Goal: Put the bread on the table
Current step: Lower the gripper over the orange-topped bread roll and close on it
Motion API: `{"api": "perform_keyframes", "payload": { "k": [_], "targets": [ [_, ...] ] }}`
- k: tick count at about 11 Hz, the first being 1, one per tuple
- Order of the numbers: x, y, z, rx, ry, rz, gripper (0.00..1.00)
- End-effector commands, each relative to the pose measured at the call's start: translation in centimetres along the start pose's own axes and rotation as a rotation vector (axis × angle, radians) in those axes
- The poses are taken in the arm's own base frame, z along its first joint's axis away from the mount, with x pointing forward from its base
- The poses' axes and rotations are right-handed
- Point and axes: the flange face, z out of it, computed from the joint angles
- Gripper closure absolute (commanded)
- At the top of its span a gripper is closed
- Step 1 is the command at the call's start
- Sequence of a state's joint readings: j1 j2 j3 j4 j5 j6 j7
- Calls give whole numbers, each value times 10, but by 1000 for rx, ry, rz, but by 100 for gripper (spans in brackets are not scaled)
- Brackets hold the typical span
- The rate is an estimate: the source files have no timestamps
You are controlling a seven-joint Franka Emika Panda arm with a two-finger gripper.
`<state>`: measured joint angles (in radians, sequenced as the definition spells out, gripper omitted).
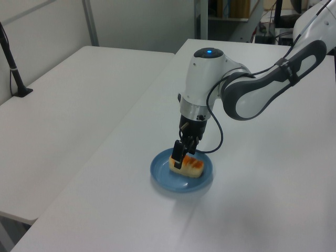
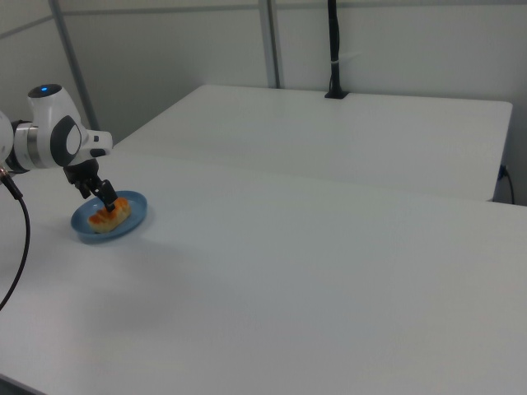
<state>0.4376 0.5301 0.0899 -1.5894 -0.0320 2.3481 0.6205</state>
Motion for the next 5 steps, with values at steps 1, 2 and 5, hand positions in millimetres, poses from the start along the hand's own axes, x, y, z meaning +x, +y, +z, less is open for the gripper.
{"api": "perform_keyframes", "payload": {
  "k": [1,2,5],
  "targets": [
    [-7,2,12,-38,13,-21,0],
    [-6,3,13,-47,17,-29,0],
    [-10,3,26,-64,7,-45,23]
  ]
}}
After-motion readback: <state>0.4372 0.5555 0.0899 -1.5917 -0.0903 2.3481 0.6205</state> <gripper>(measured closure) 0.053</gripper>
